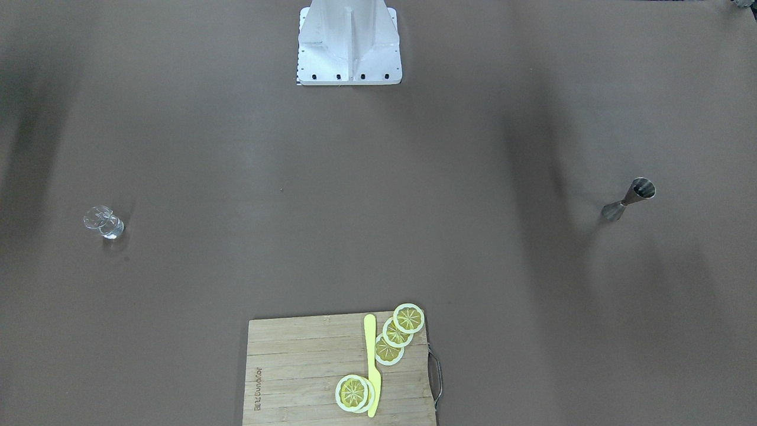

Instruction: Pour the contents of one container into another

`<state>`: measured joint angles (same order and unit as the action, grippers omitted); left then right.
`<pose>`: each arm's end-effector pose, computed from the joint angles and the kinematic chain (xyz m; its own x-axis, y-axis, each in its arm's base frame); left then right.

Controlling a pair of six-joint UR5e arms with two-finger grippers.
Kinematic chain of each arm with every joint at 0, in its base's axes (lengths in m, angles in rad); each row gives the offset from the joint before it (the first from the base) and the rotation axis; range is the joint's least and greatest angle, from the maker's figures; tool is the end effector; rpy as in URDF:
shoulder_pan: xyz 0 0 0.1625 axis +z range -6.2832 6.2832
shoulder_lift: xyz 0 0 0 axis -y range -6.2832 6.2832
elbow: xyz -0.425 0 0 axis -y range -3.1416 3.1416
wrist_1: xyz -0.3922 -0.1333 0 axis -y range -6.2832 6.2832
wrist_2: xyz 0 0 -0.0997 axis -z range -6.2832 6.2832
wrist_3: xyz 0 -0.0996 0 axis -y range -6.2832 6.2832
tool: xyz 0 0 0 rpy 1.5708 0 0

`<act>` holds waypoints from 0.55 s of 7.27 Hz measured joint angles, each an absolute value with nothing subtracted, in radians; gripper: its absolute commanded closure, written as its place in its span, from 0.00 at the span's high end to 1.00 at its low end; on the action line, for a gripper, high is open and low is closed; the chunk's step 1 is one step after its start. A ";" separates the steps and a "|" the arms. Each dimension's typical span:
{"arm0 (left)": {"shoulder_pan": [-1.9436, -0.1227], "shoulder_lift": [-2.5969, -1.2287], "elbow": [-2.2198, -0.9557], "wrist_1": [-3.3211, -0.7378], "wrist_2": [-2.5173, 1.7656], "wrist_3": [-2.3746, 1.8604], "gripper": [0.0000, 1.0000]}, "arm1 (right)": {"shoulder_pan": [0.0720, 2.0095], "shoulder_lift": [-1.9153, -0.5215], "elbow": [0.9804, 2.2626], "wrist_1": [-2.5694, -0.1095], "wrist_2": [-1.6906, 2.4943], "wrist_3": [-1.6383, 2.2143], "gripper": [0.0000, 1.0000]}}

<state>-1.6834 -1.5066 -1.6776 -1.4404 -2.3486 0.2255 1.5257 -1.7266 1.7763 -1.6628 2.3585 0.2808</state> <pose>-0.1144 -0.4477 0.6493 0.7083 0.0837 -0.7009 -0.0476 0.9963 0.0708 0.0436 -0.4248 0.6373 0.6909 0.2748 0.6686 -0.1524 0.9595 -0.2369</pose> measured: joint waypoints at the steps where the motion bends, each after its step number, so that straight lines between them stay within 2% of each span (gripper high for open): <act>1: -1.683 -1.506 -1.678 -1.440 -2.349 0.225 0.99 | 1.529 -1.729 1.778 -1.662 2.359 0.280 1.00; 4: -1.684 -1.507 -1.676 -1.440 -2.351 0.225 0.99 | 1.533 -1.734 1.779 -1.657 2.360 0.278 1.00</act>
<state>-1.6835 -1.5066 -1.6758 -1.4404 -2.3509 0.2255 1.5332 -1.7338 1.7793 -1.6572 2.3596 0.2783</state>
